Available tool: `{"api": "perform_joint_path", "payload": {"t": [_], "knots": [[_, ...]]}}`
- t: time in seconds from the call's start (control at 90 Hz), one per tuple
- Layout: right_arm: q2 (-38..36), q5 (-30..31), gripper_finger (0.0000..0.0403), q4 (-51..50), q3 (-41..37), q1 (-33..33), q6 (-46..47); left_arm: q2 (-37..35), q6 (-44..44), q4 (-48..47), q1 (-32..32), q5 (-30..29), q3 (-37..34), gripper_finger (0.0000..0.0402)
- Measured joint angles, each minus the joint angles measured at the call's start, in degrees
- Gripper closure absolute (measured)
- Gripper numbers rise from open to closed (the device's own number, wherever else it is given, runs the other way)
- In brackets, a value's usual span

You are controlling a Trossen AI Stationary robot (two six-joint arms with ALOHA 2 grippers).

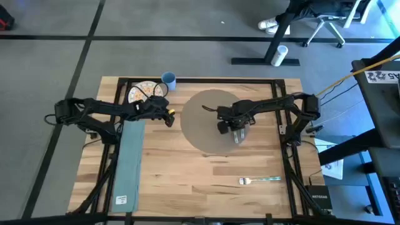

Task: Set table place
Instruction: Put the blue knife on the brown mat, then put the blue plate on the brown mat

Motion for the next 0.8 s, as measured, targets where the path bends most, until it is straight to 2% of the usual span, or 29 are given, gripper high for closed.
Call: {"api": "perform_joint_path", "payload": {"t": [0.189,0.556,0.8], "knots": [[0.00,1.38,0.0403,-0.01,1.87,-0.02,-0.02,-0.02,-0.02,0.00,0.00,0.02,0.00,0.0402],[0.00,10.41,0.0403,3.26,2.42,-4.28,-2.56,0.00,-0.35,0.00,0.00,0.02,0.00,0.0402],[0.00,8.99,0.0403,9.81,2.42,-7.39,-8.79,-0.01,-0.31,-0.13,0.00,0.02,0.00,0.0402]]}}
